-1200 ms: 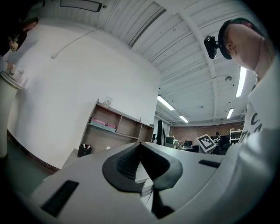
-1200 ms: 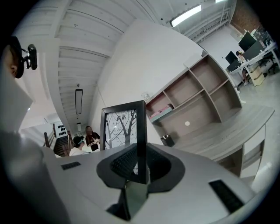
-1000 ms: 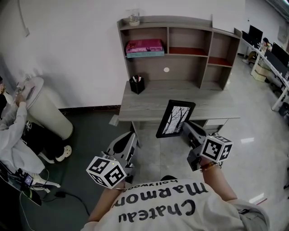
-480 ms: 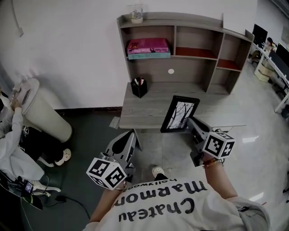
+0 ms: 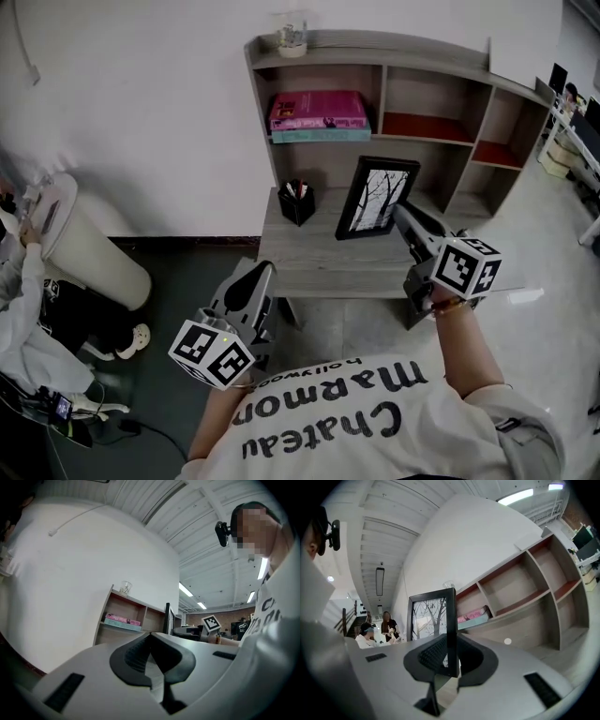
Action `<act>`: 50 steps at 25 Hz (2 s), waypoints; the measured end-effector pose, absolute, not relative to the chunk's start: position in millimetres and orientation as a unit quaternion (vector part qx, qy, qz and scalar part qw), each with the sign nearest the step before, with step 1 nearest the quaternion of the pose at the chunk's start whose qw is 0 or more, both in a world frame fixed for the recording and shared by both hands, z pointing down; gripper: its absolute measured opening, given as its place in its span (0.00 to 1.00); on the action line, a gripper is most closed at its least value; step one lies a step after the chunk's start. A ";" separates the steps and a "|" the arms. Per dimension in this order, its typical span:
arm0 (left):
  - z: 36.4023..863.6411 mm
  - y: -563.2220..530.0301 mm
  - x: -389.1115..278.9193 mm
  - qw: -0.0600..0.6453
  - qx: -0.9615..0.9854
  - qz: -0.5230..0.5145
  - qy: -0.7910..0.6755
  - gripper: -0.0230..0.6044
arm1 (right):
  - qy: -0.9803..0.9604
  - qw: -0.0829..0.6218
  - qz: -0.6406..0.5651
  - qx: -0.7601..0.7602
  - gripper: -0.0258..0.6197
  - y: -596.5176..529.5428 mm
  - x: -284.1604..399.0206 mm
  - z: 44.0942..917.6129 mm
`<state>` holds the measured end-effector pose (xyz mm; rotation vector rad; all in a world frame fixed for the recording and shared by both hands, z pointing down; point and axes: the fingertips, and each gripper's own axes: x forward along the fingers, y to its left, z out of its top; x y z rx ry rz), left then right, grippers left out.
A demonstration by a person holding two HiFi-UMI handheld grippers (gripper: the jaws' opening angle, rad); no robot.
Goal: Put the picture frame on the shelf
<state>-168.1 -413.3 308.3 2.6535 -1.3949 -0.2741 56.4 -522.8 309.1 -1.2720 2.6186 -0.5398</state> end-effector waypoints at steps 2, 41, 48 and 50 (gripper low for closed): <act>307.9 -427.4 -180.1 0.062 0.869 -0.095 -0.482 0.06 | 0.889 0.082 -0.165 -0.418 0.15 -544.6 51.2 296.1; 338.1 -523.7 -247.6 0.087 0.799 -0.115 -0.584 0.06 | 0.748 -0.389 0.305 -0.443 0.09 -818.0 -30.9 238.5; 338.1 -518.9 -255.1 0.083 0.786 -0.113 -0.602 0.06 | 0.749 -0.379 0.302 -0.452 0.05 -832.9 -28.5 251.2; 338.4 -519.3 -256.3 0.083 0.783 -0.111 -0.606 0.06 | 0.748 -0.377 0.303 -0.455 0.05 -835.9 -28.3 249.9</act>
